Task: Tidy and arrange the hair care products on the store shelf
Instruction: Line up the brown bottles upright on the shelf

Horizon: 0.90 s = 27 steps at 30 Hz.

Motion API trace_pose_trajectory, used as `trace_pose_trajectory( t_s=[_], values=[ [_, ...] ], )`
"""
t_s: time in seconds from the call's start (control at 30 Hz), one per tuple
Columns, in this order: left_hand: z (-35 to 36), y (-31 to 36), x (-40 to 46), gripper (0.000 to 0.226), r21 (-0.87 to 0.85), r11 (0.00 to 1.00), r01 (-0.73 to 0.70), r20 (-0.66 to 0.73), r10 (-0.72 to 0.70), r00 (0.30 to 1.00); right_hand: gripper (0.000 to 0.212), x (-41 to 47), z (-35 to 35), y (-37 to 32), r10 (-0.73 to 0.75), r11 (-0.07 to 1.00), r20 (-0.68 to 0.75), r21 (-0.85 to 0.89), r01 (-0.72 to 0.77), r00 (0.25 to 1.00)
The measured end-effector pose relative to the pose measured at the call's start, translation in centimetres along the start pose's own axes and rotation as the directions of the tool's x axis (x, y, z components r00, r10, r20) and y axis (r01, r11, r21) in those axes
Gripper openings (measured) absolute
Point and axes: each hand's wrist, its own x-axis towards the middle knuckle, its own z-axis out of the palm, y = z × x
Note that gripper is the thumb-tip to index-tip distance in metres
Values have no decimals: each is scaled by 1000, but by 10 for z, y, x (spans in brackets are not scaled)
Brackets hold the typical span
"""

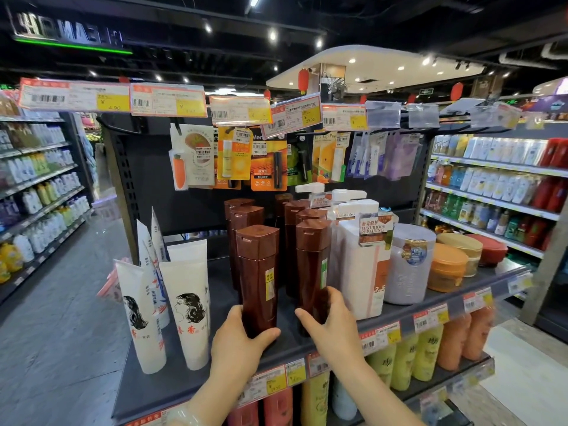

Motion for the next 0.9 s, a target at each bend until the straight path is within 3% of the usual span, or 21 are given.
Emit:
trace_pose_trajectory(
  t_s=[0.17,0.27,0.33,0.47,0.77,0.9],
  values=[
    [0,-1,0,51,-4,1000,3,4,-3,1000,67,2,1,6,-9,1000,6,27,9,1000],
    [0,-1,0,49,-15,1000,8,6,-8,1000,57,1,-3,13,30,980,-4,195,-28,1000],
    [0,-2,0,48,-16,1000,7,2,-7,1000,66,2,-9,15,26,968,31,249,-33,999],
    [1,-3,1,48,-17,1000,12,1,-12,1000,95,8,-18,17,-6,979,177,200,-30,984],
    [2,-6,2,47,-28,999,31,18,-30,999,117,26,-18,13,-51,992,289,126,15,956],
    [3,-7,2,48,-30,999,39,21,-38,999,113,33,-18,13,-85,993,340,105,53,937]
  ],
)
